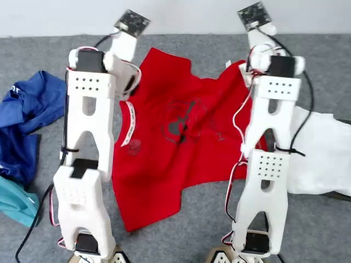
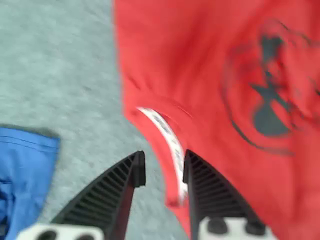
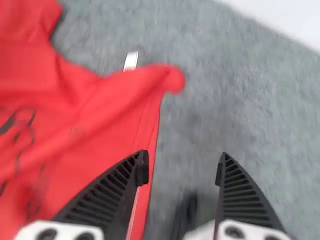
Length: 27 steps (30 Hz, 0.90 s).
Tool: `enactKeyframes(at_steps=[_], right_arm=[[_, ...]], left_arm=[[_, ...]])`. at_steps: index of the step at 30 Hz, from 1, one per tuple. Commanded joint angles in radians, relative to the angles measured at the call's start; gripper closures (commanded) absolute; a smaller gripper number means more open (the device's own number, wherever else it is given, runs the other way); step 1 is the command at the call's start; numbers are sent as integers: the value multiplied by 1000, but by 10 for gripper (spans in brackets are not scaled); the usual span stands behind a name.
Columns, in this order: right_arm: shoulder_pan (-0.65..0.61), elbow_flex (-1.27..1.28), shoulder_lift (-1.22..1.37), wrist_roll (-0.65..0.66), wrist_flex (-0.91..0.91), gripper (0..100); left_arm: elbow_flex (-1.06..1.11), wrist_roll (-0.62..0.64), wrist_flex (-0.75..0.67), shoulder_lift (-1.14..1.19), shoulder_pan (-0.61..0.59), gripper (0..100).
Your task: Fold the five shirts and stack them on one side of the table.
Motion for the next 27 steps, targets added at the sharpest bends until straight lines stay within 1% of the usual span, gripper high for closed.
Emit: enactKeyframes(at_steps=[1,3,5,8,11,14,18,22,25,27], right_arm=[[84,20,-179,9,62,776],[101,95,-257,9,64,776],[119,233,-343,8,64,776],[116,525,-499,6,62,776],[87,813,-662,8,56,776],[58,1016,-800,6,54,776],[50,1178,-926,5,41,776],[54,1264,-981,5,35,776],[50,1297,-987,2,33,776],[53,1300,-987,-37,33,776]], left_arm=[[404,-77,28,-261,114,866],[634,-123,26,-402,164,867],[819,-149,25,-526,190,867],[1055,-190,25,-671,193,867],[1236,-244,23,-761,195,867],[1339,-293,23,-810,190,867],[1461,-370,23,-818,207,867],[1518,-468,21,-804,203,867],[1526,-474,6,-801,236,867],[1557,-473,-25,-801,270,867]])
